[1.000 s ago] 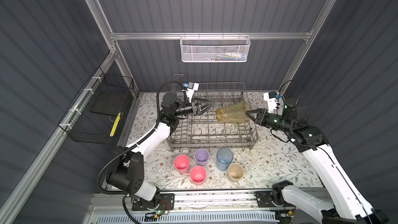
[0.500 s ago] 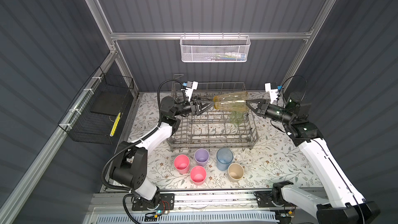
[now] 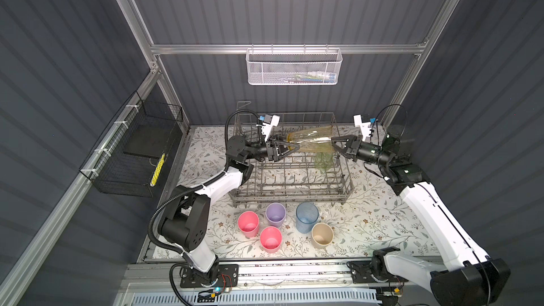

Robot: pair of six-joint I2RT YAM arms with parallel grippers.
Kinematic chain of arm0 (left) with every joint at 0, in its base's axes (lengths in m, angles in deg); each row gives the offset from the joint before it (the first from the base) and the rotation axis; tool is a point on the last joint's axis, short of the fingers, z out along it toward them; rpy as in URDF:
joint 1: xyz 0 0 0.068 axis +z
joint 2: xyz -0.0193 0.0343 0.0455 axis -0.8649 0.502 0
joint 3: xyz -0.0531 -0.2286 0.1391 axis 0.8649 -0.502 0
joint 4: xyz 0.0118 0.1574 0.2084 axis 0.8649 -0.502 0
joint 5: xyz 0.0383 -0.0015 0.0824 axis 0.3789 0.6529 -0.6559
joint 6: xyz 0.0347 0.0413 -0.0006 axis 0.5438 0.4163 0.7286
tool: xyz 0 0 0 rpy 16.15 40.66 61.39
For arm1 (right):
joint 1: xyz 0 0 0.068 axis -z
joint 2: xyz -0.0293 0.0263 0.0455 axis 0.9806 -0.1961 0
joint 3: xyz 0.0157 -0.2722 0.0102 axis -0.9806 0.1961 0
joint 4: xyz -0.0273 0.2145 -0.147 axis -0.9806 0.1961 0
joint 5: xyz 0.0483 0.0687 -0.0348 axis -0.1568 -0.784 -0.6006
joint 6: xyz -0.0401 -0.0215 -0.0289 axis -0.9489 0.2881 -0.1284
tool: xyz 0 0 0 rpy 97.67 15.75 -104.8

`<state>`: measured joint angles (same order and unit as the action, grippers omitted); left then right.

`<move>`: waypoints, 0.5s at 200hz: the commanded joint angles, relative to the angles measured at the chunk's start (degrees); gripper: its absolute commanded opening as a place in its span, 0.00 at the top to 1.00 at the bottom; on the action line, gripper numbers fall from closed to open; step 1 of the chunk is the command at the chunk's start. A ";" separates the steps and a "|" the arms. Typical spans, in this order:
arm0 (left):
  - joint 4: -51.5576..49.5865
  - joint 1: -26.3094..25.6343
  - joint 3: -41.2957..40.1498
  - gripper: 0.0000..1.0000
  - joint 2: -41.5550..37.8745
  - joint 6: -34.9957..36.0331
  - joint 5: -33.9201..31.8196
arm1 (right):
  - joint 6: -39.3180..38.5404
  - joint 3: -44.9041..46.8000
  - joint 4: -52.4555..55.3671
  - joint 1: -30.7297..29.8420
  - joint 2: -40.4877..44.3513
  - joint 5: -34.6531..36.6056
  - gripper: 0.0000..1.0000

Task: Load cups into a dish rack
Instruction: Place the cup upside down at the dish rack.

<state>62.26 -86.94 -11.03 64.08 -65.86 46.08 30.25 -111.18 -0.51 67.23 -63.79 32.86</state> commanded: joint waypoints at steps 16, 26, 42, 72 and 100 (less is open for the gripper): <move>13.81 -0.24 3.02 0.18 4.25 -10.40 1.04 | 2.57 1.28 -6.59 -0.89 -0.63 -5.73 1.00; 16.39 -0.26 3.37 0.18 5.14 -12.45 1.08 | 2.85 1.49 -6.96 -0.84 -0.77 -6.06 1.00; 18.26 -0.26 3.63 0.18 5.63 -13.67 1.00 | 2.70 1.64 -6.77 -0.84 -0.84 -6.24 1.00; 17.02 -0.26 3.26 0.18 4.95 -12.34 1.08 | 2.97 2.10 -7.07 -0.80 -1.01 -6.68 1.00; 16.37 -0.26 3.02 0.20 4.67 -11.56 1.07 | 3.37 2.21 -7.91 -1.01 -1.66 -7.28 1.00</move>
<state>76.73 -86.96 -9.23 69.35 -77.12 47.09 32.83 -109.21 -4.55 66.94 -65.46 29.38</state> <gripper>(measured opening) 0.816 0.075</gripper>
